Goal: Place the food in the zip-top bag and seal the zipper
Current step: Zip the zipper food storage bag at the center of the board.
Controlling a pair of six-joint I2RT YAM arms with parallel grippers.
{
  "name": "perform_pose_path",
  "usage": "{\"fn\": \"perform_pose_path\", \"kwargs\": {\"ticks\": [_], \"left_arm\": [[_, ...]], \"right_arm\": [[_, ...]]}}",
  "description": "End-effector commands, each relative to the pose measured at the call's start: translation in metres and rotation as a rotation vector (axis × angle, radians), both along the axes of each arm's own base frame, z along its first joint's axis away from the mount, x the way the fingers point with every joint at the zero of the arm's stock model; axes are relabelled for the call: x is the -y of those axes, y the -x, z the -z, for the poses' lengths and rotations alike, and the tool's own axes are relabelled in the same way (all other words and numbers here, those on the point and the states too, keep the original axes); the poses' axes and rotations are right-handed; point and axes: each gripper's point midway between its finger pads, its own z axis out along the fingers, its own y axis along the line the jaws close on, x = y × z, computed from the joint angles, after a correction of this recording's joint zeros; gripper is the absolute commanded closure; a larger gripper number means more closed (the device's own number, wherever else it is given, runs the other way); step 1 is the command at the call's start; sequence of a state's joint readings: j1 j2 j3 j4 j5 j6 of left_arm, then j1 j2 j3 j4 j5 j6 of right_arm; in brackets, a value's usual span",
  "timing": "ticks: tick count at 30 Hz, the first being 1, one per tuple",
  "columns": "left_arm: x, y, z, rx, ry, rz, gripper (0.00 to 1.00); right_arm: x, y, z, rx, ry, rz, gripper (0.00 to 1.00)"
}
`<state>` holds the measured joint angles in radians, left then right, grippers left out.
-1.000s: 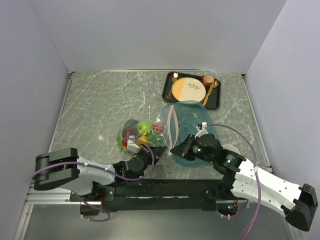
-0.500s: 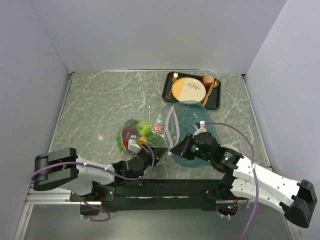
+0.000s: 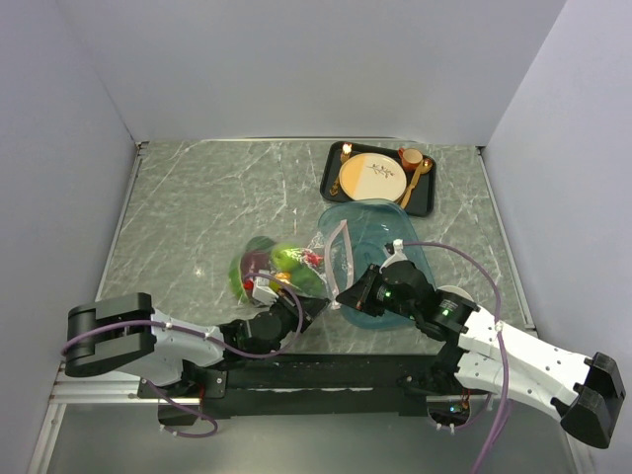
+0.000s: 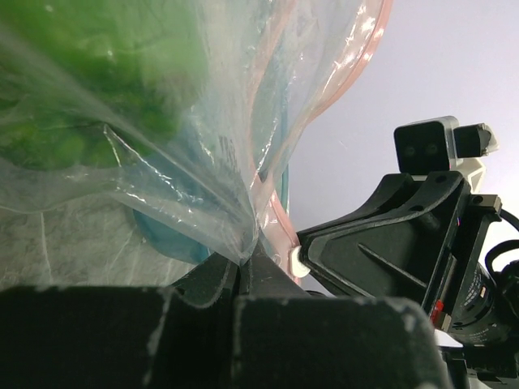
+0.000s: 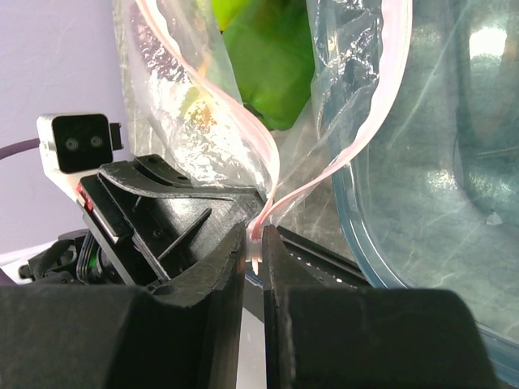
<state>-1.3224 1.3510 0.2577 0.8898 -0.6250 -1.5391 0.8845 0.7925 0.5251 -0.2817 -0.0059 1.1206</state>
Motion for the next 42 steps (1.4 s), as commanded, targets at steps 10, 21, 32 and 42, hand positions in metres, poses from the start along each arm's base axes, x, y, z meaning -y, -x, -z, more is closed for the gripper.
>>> {"fn": "perform_pose_path", "kwargs": {"ticks": [10, 21, 32, 42], "left_arm": [[0.010, 0.010, -0.021, 0.057, 0.034, 0.070, 0.71], [0.023, 0.012, -0.036, 0.077, 0.089, 0.079, 0.54], [0.007, 0.005, -0.048, 0.078, 0.127, 0.017, 0.51], [-0.002, 0.003, -0.049, 0.060, 0.164, -0.017, 0.57]], "right_arm": [[-0.007, -0.009, -0.016, 0.046, -0.088, 0.027, 1.00], [-0.004, -0.005, -0.018, 0.037, -0.090, 0.029, 1.00], [0.001, -0.001, -0.005, 0.009, -0.075, 0.039, 1.00], [0.005, 0.002, -0.001, -0.004, -0.071, 0.050, 1.00]]}}
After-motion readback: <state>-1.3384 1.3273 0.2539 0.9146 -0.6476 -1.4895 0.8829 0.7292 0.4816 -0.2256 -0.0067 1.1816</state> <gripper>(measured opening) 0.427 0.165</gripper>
